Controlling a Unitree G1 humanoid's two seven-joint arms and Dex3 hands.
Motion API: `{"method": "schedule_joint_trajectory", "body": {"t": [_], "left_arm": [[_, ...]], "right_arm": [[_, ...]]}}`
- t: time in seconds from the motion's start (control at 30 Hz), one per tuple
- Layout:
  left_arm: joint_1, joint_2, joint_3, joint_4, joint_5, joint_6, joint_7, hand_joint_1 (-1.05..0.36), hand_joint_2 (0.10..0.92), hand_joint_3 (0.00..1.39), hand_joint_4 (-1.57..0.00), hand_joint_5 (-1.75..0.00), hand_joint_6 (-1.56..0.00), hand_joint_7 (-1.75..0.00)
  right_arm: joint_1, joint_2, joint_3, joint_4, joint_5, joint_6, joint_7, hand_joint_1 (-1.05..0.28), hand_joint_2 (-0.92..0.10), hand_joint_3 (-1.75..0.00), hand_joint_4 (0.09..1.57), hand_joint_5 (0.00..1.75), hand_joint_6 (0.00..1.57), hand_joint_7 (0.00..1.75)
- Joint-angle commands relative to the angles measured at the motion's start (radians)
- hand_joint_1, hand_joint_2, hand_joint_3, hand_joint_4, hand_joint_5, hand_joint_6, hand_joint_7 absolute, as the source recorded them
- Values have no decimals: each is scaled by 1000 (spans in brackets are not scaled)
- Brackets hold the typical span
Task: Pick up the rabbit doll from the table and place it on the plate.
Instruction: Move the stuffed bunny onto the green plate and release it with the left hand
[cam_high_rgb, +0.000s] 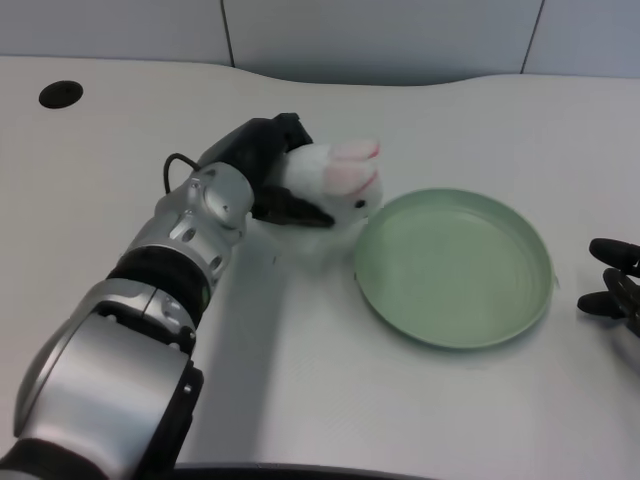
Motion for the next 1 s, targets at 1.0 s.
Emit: {"method": "schedule_joint_trajectory", "body": {"t": [1.0], "left_arm": [[-56, -223, -188, 0, 142, 8, 24, -212, 888, 144, -606, -1371, -635, -1444]], "right_arm": [[12, 40, 50, -45, -19, -37, -27, -421, -921, -271, 736, 928, 977, 0]]}}
